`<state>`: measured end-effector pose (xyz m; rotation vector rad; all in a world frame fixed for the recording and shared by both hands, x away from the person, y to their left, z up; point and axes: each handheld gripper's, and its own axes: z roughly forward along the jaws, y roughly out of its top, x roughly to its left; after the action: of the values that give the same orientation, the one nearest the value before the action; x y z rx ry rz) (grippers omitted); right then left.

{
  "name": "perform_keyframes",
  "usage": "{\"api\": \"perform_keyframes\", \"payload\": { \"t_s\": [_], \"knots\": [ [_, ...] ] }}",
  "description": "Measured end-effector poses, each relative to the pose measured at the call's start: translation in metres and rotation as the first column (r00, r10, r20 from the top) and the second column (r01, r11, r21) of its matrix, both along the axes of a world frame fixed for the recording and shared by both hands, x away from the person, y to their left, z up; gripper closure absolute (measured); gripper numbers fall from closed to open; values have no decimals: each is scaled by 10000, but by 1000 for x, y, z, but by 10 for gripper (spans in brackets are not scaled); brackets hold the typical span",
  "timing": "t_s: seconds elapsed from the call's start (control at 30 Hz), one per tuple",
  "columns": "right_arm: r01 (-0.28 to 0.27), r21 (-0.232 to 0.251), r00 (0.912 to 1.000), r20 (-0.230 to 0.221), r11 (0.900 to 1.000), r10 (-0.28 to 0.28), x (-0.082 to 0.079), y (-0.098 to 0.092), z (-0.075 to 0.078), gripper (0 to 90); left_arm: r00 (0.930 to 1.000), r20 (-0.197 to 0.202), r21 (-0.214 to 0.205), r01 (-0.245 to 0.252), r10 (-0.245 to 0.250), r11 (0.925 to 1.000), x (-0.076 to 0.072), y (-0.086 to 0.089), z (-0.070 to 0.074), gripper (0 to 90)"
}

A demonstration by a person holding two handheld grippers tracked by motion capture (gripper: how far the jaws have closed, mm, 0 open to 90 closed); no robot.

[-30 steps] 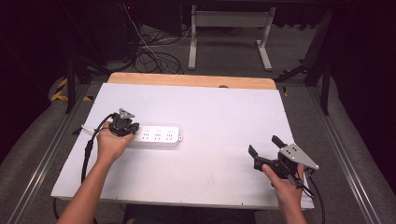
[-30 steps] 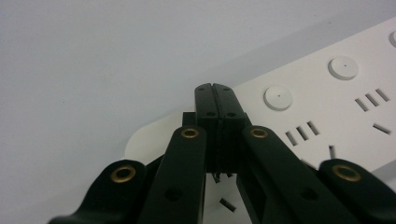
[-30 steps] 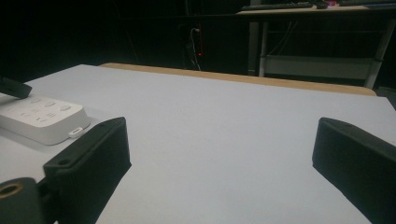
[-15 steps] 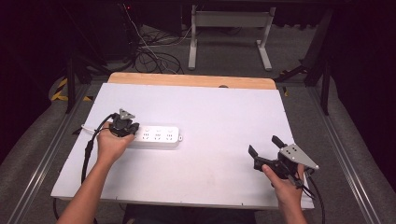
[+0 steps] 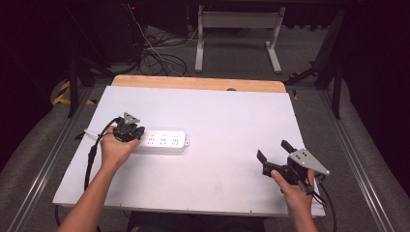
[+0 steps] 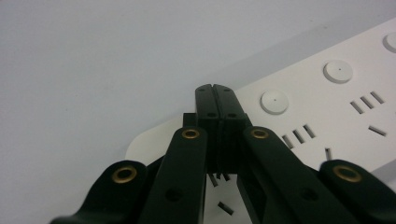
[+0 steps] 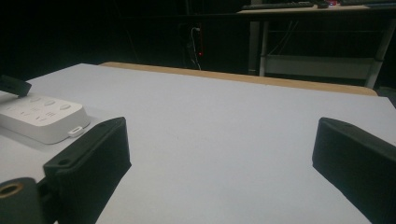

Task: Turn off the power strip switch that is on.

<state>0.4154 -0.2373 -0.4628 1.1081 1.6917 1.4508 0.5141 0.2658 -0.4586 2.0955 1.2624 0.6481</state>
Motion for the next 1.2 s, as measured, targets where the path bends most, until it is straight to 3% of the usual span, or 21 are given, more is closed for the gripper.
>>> {"api": "perform_keyframes", "payload": {
  "t_s": [0.13, 0.23, 0.3, 0.37, 0.43, 0.53, 0.6, 0.8, 0.93, 1.0, 1.07, 1.13, 1.2],
  "knots": [
    [-19, 4, 10000, 30, 10000, 19, 1, 0, 0, 44, 10000, -14, -102, 16, -16, 9999, 0, 2, 1, 900],
    [-2, 2, 10000, 25, 10000, 2, 1, 0, 0, 44, 9999, -94, -433, -120, 116, 9990, 0, 5, 1, 900],
    [-1, 46, 10000, 35, 10000, 1, 1, -1, 1, 44, 9994, 284, -829, -158, 182, 9964, -1, 13, 4, 900],
    [-2, 42, 10000, 44, 10000, 2, 1, -1, 1, 43, 9964, 712, -1566, -351, 468, 9870, -4, 23, 9, 900],
    [-5, 33, 10000, 39, 10000, 5, 1, -1, 1, 42, 9894, 1255, -2023, -466, 731, 9782, -10, 32, 15, 900],
    [-26, -39, 10000, 16, 10000, 26, 1, -1, 0, 42, 9699, 2213, -2201, -524, 1022, 9741, -21, 42, 23, 900],
    [-20, -4, 10000, 13, 10000, 20, 2, -1, 0, 42, 9530, 2749, -2429, -590, 1270, 9683, -29, 48, 27, 900],
    [-38, -3, 10000, 27, 10000, 38, 1, -2, 1, 43, 8913, 3994, -3497, -684, 2147, 9344, -52, 64, 36, 900],
    [-100, 49, 9999, 41, 9999, 99, 0, -3, 1, 43, 8624, 4450, -3853, -588, 2412, 9209, -76, 73, 33, 900],
    [-98, 60, 9999, 35, 9999, 98, 0, -3, 1, 43, 8442, 4657, -4002, -665, 2653, 9140, -90, 78, 32, 900],
    [-103, 35, 9999, 80, 9999, 103, 0, -4, 2, 43, 8284, 4750, -4244, -798, 2968, 9019, -105, 84, 31, 900],
    [-107, 79, 9999, 101, 9999, 106, -1, -4, 2, 44, 8132, 4904, -4244, -912, 3133, 9009, -117, 88, 31, 900],
    [-109, 93, 9999, 109, 9999, 108, -1, -4, 3, 44, 8060, 5027, -4090, -966, 3124, 9074, -123, 91, 31, 894]
  ]
}}
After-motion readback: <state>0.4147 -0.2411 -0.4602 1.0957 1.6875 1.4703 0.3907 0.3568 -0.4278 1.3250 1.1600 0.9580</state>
